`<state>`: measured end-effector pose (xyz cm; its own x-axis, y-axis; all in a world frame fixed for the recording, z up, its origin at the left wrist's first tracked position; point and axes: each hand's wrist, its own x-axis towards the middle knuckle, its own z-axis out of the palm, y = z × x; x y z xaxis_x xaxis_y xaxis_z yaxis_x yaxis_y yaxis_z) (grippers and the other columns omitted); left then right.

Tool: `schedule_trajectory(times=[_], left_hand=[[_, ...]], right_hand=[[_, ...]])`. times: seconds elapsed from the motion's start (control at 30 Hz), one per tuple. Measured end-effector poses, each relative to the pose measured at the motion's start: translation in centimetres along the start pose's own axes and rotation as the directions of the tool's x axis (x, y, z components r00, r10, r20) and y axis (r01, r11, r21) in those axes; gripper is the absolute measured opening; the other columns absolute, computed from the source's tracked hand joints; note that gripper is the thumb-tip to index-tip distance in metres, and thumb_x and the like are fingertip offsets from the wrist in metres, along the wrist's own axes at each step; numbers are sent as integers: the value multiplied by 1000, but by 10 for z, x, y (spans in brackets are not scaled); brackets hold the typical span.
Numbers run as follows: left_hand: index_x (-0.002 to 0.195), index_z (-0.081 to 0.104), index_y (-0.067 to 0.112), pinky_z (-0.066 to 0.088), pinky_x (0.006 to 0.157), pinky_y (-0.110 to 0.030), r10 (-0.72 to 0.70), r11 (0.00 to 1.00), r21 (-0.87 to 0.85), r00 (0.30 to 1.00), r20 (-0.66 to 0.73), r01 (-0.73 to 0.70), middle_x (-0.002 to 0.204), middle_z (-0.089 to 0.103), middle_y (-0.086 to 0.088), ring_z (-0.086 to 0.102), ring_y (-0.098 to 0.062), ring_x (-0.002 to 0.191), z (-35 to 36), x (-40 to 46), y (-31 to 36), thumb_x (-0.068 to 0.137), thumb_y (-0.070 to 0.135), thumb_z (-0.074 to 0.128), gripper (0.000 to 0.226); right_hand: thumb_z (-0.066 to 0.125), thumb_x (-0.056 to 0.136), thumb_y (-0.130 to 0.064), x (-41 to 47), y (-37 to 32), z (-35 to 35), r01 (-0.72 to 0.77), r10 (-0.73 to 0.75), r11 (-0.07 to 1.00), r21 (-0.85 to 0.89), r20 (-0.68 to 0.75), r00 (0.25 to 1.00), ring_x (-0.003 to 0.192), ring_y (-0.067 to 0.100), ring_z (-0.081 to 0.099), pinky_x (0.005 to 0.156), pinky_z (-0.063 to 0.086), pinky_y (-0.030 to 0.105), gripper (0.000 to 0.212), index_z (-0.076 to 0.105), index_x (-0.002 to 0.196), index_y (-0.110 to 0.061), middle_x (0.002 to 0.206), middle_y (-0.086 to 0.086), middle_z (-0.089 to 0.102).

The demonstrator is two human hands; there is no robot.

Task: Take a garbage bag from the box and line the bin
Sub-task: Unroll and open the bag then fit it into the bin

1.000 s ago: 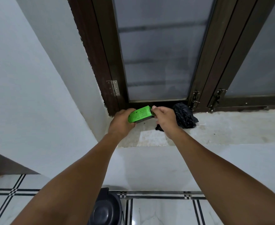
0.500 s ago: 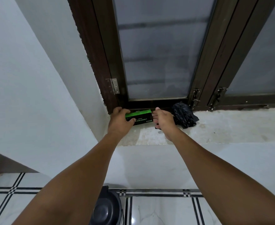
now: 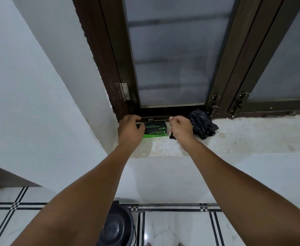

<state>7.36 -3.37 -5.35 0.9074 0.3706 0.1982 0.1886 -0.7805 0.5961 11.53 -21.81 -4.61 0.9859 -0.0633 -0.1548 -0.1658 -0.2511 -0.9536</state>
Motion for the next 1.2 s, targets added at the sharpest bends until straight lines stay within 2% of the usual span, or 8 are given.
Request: schedule_trajectory(times=[0.1, 0.2, 0.33, 0.4, 0.5, 0.77, 1.0, 1.2], left_hand=[[121, 68, 19, 51, 98, -37, 142, 989, 44, 990, -21, -141, 129, 61, -4, 51, -24, 120, 7, 2, 13, 97, 28, 63, 27], [118, 70, 18, 51, 97, -37, 228, 974, 8, 973, -14, -228, 124, 62, -3, 51, -22, 118, 18, 2, 36, 96, 24, 63, 24], [115, 69, 17, 51, 94, -38, 277, 958, -91, 958, 68, -271, 118, 63, -3, 54, -21, 114, 37, -4, 67, 95, 22, 62, 22], [115, 68, 19, 54, 92, -41, 278, 955, -140, 954, 114, -262, 114, 63, -1, 59, -20, 107, 43, -8, 77, 95, 22, 61, 21], [115, 68, 22, 57, 88, -40, 242, 958, -199, 951, 191, -204, 106, 67, 4, 64, -14, 97, 49, -11, 91, 96, 24, 62, 20], [128, 65, 23, 63, 85, -41, 93, 760, -583, 839, 535, 288, 116, 71, -6, 74, -23, 90, 38, -22, 131, 99, 41, 62, 34], [107, 70, 4, 62, 80, -37, 75, 670, -684, 890, 450, 290, 73, 70, 1, 67, -9, 62, 23, -35, 140, 103, 31, 58, 29], [86, 68, 11, 50, 62, -27, 0, 643, -716, 935, 356, 272, 79, 64, -9, 58, -18, 68, -15, -46, 134, 96, 44, 67, 35]], right_hand=[[60, 95, -21, -4, -6, -11, 238, -291, 937, -257, -195, 937, 86, 15, 61, 69, 55, 32, 11, 69, 100, -18, 95, -1, 66], [65, 91, -27, -3, -6, -26, 236, -459, 808, -540, -325, 827, 108, 25, 54, 86, 46, 38, 26, 65, 116, -19, 116, 5, 60], [71, 84, -43, 5, 1, -55, -54, -191, 724, -688, -275, 942, 130, 35, 42, 102, 37, 50, 69, 43, 142, -19, 141, 12, 46], [74, 83, -40, 8, 8, -65, -145, -12, 698, -701, -214, 977, 125, 35, 50, 100, 43, 47, 63, 48, 137, -19, 136, 10, 55], [62, 92, -19, 10, 16, -75, -114, 8, 838, -533, -197, 980, 101, 29, 65, 80, 49, 32, 24, 69, 115, -18, 115, 7, 71], [50, 94, -9, -8, 3, -75, 303, -318, 946, -114, -144, 937, 70, 5, 56, 61, 43, 22, 18, 66, 88, -14, 76, -8, 62], [41, 94, -16, -29, -12, -83, 248, -226, 957, 150, -153, 962, 59, 8, 43, 56, 35, 29, 28, 49, 68, -12, 63, -4, 48], [47, 103, -35, -56, -36, -73, 244, -217, 951, 191, -153, 964, 66, 17, 51, 59, 51, 42, 43, 50, 77, 0, 71, 7, 50]])
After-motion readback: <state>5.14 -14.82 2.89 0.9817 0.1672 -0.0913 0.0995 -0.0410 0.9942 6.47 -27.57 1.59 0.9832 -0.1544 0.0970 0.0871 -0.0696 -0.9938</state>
